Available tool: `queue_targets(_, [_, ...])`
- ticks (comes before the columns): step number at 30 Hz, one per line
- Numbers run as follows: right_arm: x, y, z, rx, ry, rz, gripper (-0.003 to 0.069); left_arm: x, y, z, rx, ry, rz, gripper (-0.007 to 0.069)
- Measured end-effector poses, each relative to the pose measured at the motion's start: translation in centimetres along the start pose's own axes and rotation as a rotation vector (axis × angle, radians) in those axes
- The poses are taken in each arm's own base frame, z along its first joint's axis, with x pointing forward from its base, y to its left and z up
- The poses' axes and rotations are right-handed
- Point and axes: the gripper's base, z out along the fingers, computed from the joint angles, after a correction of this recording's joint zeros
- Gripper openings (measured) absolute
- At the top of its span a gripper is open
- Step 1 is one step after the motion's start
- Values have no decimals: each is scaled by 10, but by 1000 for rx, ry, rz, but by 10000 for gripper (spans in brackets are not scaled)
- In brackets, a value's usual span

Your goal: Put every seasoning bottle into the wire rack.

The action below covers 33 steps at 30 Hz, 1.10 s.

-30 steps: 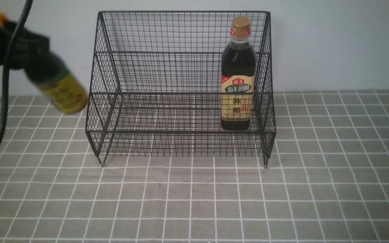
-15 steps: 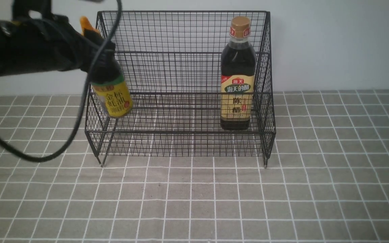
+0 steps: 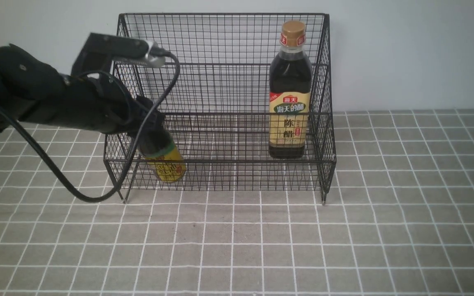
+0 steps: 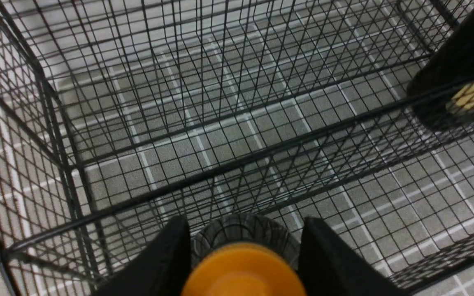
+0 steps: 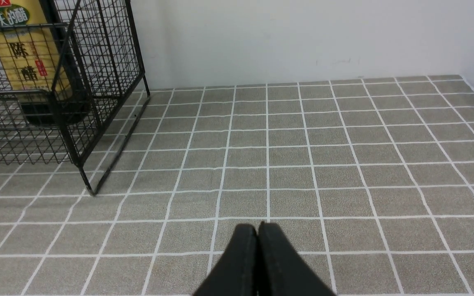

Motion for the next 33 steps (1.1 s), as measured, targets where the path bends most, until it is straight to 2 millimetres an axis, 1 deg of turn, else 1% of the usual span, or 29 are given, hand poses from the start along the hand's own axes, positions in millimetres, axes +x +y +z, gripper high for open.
queue_targets(2, [0,0,0,0,0,0,-14,-1,0,0,0,-2,1,332])
queue_targets(6, [0,0,0,0,0,0,-14,-4,-1,-5,1,-18,3,433])
queue_targets(7, [0,0,0,0,0,0,-14,-7,-3,-10,2,-32,5,468])
queue_targets(8, [0,0,0,0,0,0,-14,-8,-4,-14,1,-41,11,481])
queue_targets(12, [0,0,0,0,0,0,-14,-18,-10,-37,5,-94,34,496])
queue_targets(14, [0,0,0,0,0,1,-14,-23,-15,-54,15,-121,51,476])
queue_targets(15, [0,0,0,0,0,1,-14,-23,-16,-56,17,-124,54,471])
queue_targets(16, [0,0,0,0,0,2,-14,-28,-24,-82,35,-160,69,421])
queue_targets(17, [0,0,0,0,0,2,-14,-28,-25,-82,39,-154,71,412])
queue_targets(18, [0,0,0,0,0,2,-14,-30,-33,-105,60,-177,72,342])
queue_targets(20, [0,0,0,0,0,2,-14,-27,-46,-139,105,-185,60,209])
queue_targets(21, [0,0,0,0,0,2,-14,-24,-50,-148,124,-174,54,163])
queue_targets(22, [0,0,0,0,0,2,-14,-19,-58,-169,142,-179,36,76])
queue_targets(24, [0,0,0,0,0,2,-14,-2,-67,-192,162,-178,-5,20])
queue_targets(25, [0,0,0,0,0,2,-14,8,-71,-201,165,-177,-27,8])
queue_targets(26, [0,0,0,0,0,2,-14,16,-72,-204,166,-170,-41,2])
queue_targets(27, [0,0,0,0,0,2,-14,24,-75,-212,163,-180,-49,-1])
queue_targets(29, [0,0,0,0,0,2,-14,54,-80,-226,143,-193,-57,-7])
queue_targets(30, [0,0,0,0,0,2,-14,57,-81,-228,141,-195,-57,-7])
queue_targets(32, [0,0,0,0,0,2,-14,89,-85,-241,108,-229,-32,-7])
queue_targets(33, [0,0,0,0,0,2,-14,96,-87,-247,103,-251,-23,-7])
